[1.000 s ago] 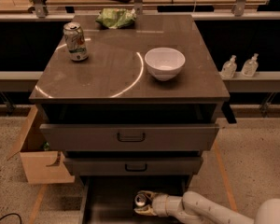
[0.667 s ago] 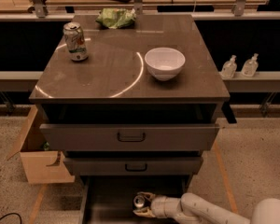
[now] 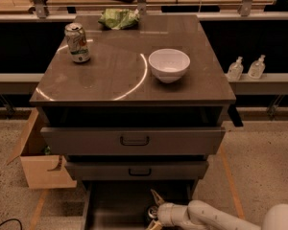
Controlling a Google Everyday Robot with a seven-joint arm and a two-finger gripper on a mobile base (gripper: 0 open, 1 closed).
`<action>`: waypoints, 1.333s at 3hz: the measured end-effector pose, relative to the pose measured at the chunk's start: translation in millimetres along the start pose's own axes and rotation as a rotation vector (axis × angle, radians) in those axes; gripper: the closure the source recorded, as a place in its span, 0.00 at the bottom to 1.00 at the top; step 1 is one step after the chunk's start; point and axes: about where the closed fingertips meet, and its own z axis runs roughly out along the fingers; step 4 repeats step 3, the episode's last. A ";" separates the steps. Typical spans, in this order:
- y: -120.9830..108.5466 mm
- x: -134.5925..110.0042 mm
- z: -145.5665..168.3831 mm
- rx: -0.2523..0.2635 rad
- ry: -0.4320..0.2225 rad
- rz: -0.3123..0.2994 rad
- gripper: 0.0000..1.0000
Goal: Place green can into bottom drawer
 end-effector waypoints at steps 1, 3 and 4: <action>-1.9 -3.5 -34.2 0.036 0.027 -0.006 0.00; -5.3 -10.2 -84.2 0.093 0.064 -0.002 0.00; -5.3 -10.2 -84.2 0.093 0.064 -0.002 0.00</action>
Offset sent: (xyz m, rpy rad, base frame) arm -0.0246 -0.1084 0.0742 -0.1060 -0.0389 -0.1447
